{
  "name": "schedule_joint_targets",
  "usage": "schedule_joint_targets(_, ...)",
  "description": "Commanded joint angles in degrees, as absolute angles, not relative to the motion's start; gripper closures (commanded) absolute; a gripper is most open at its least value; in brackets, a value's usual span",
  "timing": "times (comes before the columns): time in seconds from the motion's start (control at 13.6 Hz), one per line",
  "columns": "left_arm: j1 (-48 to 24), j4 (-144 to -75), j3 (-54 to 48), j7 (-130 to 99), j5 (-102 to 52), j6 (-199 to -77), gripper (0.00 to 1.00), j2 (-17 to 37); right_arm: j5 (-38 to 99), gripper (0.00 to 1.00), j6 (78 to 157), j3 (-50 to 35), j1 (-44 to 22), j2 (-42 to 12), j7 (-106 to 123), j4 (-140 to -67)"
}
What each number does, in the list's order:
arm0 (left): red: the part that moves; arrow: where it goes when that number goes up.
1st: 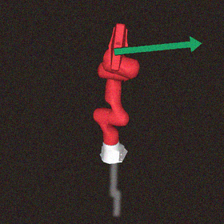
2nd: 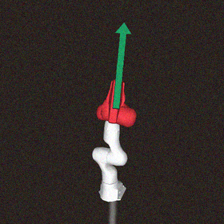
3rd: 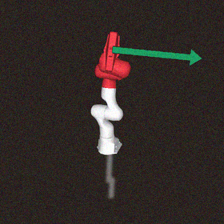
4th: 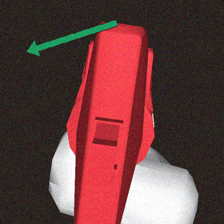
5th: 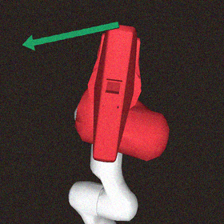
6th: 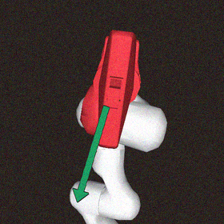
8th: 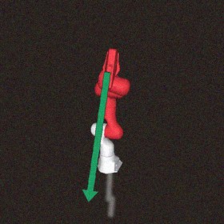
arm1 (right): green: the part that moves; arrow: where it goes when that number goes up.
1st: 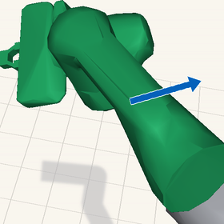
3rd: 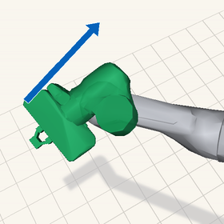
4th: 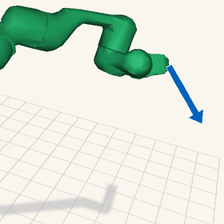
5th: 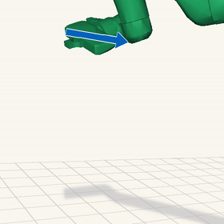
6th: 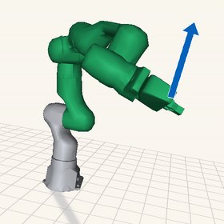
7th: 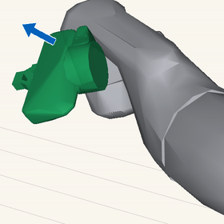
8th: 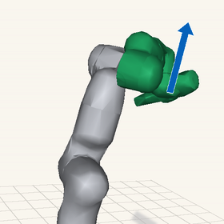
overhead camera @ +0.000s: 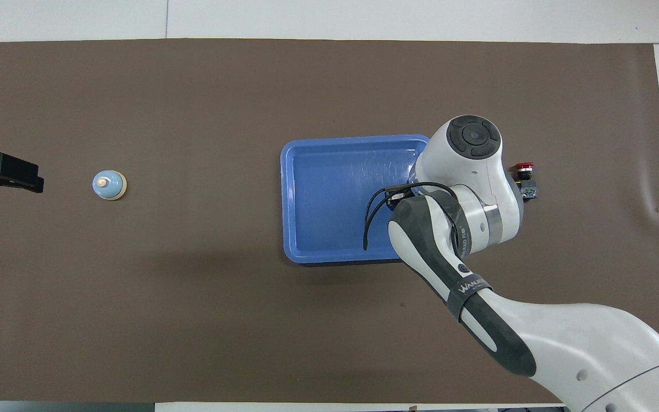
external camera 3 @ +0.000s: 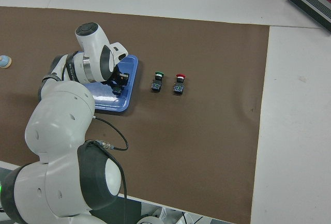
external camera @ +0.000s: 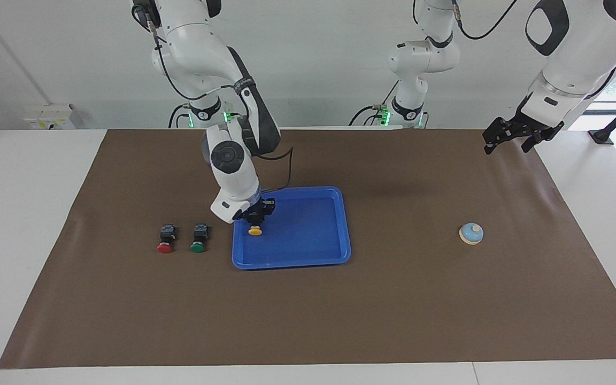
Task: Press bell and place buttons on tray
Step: 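Carry the yellow button into the tray and release it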
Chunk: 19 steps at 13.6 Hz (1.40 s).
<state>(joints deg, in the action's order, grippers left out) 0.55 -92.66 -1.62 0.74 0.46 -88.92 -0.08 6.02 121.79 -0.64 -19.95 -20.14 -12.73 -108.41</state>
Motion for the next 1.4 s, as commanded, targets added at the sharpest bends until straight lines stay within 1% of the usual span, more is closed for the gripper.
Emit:
schedule_joint_targets(0.0,0.7,-93.87,-1.49,1.05,-0.26,-88.33,0.0,-1.49,6.85,0.0,120.69,-0.62,-18.99,-16.8,-14.33,-108.56)
schedule_joint_targets(0.15,0.7,-93.87,-1.49,1.05,-0.26,-88.33,0.0,-1.49,6.77,0.0,113.5,-0.62,-15.05,-15.74,-13.71,-103.83)
schedule_joint_targets(0.22,0.7,-93.87,-1.49,1.05,-0.26,-88.33,0.0,-1.49,6.33,0.0,111.38,-0.53,-13.29,-14.78,-11.1,-102.67)
schedule_joint_targets(0.37,0.7,-93.87,-1.49,1.05,-0.26,-88.33,0.0,-1.49,2.83,0.0,111.09,-0.26,-8.29,-13.19,-3.99,-103.44)
schedule_joint_targets(0.51,0.7,-93.87,-1.49,1.05,-0.26,-88.33,0.0,-1.49,2.46,0.0,113.62,-0.26,-1.53,-12.4,1.91,-106.59)
schedule_joint_targets(0.66,0.7,-93.87,-1.49,1.05,-0.26,-88.33,0.0,-1.49,2.46,0.0,120.12,-0.35,1.48,-11.52,6.39,-111.16)
schedule_joint_targets(0.81,0.7,-93.87,-1.49,1.05,-0.26,-88.33,0.0,-1.49,2.46,0.0,123.3,-0.26,1.67,-10.81,6.77,-114.77)
schedule_joint_targets(1.18,0.7,-93.87,-1.49,1.05,-0.26,-88.33,0.0,-1.49,2.37,0.0,129.1,-0.26,3.07,-11.95,7.29,-118.29)
schedule_joint_targets(1.32,0.7,-93.87,-1.49,1.05,-0.26,-88.33,0.0,-1.49,2.37,0.0,130.78,-0.26,3.6,-13.09,7.47,-118.48)
